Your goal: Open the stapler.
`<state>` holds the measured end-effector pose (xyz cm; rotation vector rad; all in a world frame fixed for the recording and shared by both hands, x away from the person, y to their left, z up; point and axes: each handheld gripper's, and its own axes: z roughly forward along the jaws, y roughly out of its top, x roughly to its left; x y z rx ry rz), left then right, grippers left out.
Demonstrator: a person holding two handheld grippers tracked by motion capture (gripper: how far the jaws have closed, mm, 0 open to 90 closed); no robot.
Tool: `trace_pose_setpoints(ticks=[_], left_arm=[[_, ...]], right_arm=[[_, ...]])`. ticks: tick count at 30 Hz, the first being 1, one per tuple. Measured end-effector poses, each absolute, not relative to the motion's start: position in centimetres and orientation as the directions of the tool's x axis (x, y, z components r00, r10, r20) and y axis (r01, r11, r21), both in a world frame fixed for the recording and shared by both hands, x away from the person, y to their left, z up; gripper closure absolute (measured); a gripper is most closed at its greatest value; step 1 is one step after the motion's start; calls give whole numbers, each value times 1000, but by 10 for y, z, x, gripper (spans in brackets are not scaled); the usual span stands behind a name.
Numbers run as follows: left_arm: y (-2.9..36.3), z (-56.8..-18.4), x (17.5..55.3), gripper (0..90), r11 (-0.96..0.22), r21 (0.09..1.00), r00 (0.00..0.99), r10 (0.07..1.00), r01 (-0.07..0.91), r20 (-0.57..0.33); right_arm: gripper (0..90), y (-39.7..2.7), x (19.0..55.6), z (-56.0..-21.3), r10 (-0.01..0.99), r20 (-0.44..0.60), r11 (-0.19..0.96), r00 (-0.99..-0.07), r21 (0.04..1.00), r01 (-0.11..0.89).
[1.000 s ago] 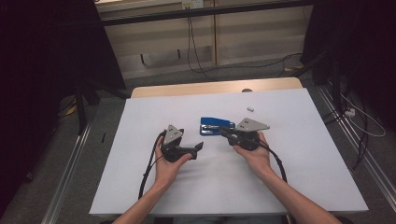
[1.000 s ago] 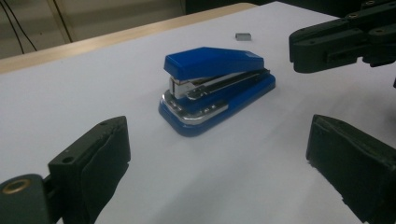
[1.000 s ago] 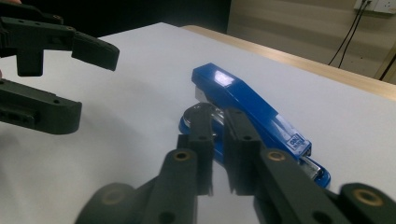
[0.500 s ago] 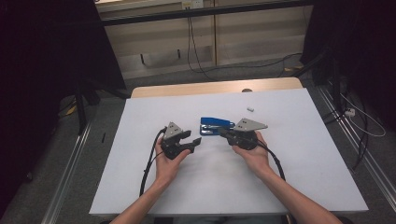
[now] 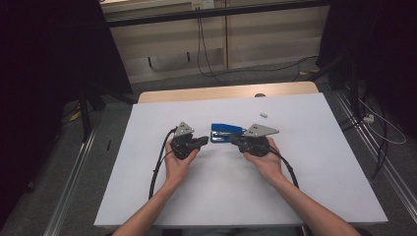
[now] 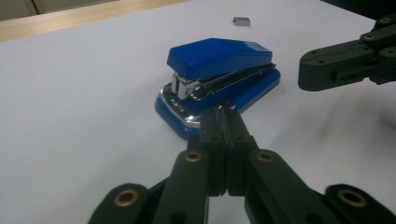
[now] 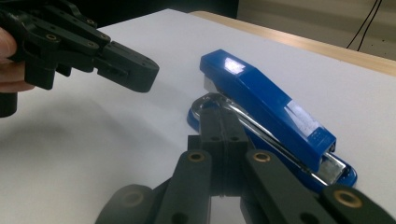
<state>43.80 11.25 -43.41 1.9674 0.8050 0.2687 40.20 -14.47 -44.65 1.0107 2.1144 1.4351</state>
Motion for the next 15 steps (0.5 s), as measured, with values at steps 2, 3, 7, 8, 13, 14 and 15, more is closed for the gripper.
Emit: trace_pose_setpoints(ticks=[2,3,7,8,13,14,15], left_arm=[[109,-434,440,900,-327,845,759,637,424,-134],[106,-434,442,900,-335,846,755,646,416,-116],[102,-438,448,900,-341,840,745,659,423,-107],[102,-439,450,900,-339,838,742,662,428,-111],[101,-443,458,900,-323,837,726,676,442,-123],[101,-443,458,900,-323,837,726,676,442,-123],[101,-444,459,900,-327,834,724,679,444,-120]], right_arm=[[900,-142,407,-444,745,71,220,-663,912,345],[900,-140,408,-443,745,72,222,-664,911,347],[900,-133,414,-443,741,61,245,-669,903,353],[900,-131,415,-443,739,61,249,-671,901,356],[900,-124,422,-441,737,44,272,-675,894,356],[900,-124,422,-441,737,44,272,-675,894,356],[900,-121,425,-442,734,48,282,-678,886,368]])
